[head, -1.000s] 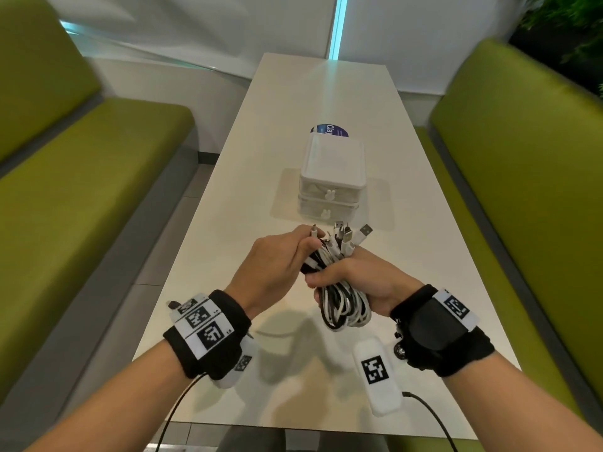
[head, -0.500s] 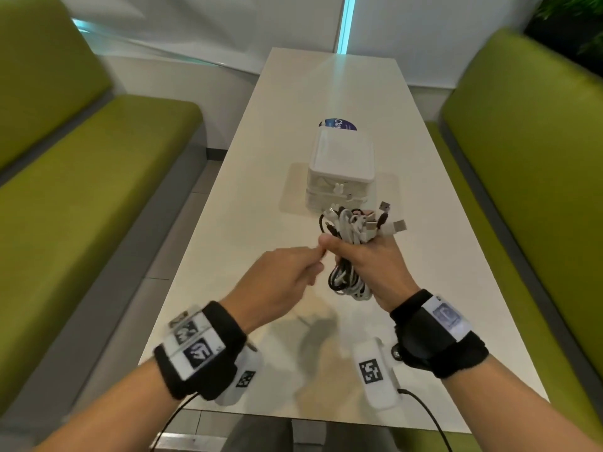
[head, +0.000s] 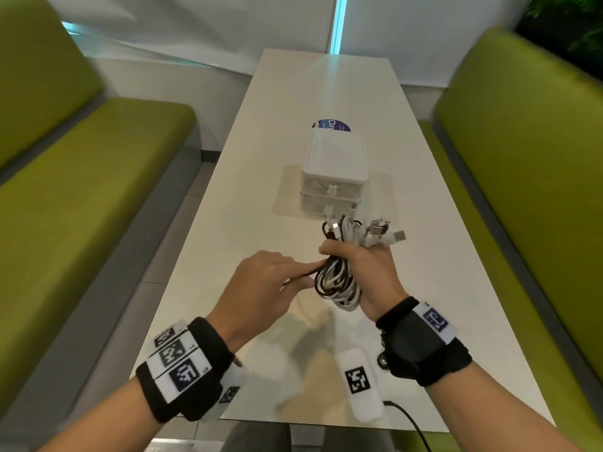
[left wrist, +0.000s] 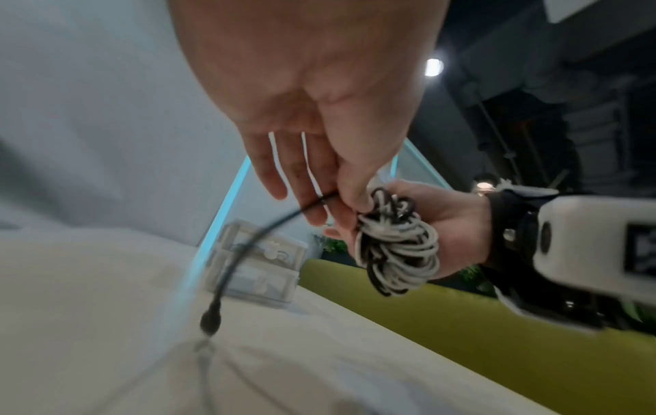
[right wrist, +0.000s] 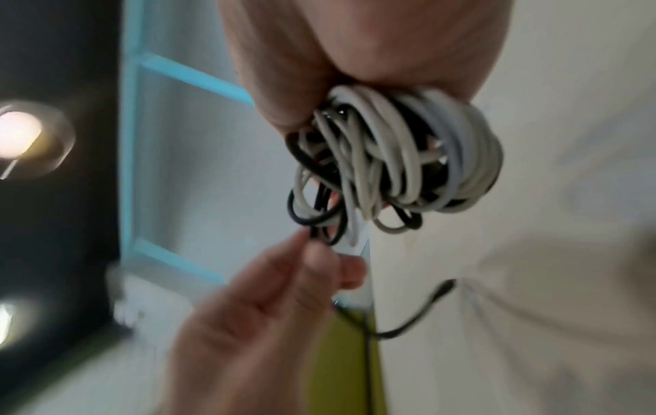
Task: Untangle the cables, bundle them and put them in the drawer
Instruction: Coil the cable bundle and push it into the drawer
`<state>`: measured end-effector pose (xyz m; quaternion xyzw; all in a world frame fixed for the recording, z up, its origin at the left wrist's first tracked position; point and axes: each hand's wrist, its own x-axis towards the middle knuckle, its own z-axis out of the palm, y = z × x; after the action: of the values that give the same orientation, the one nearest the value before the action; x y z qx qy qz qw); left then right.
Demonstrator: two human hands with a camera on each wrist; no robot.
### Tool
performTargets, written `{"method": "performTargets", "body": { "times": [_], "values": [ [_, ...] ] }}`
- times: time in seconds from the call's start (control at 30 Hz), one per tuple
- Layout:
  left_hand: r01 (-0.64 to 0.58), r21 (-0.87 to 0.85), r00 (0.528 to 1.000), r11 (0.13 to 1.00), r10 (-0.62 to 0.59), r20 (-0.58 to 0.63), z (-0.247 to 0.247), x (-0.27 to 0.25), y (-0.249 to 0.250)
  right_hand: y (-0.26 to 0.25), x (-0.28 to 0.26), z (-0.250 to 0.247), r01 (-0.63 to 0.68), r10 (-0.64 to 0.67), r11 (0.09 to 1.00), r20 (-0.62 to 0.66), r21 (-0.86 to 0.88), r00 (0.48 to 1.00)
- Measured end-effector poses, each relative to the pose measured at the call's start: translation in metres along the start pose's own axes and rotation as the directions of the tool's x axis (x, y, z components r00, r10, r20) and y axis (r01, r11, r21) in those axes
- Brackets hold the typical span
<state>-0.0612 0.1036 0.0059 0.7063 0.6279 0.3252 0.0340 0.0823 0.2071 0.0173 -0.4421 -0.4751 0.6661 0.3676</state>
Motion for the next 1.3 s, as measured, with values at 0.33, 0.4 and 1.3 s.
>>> {"method": "performTargets", "body": {
  "times": [0.33,0.4,1.3],
  "values": [
    [0.025,-0.302,0.998,0.953,-0.041,-0.048,-0.006,0.004,0.000,-0.009,-0.003,-0.008,-0.312,0.239,0.911,0.271,0.271,0.933],
    [-0.048,-0.320,0.998,0.946,0.036,-0.043,-0.005,0.009,0.004,-0.003,0.002,-0.010,-0.252,0.221,0.944,0.159,0.213,0.962],
    [0.489,-0.515,0.847,0.705,-0.524,0.086,0.058,0.110,-0.028,-0.002,0.071,-0.025,-0.005,0.003,1.000,-0.178,-0.013,0.984]
  ]
}}
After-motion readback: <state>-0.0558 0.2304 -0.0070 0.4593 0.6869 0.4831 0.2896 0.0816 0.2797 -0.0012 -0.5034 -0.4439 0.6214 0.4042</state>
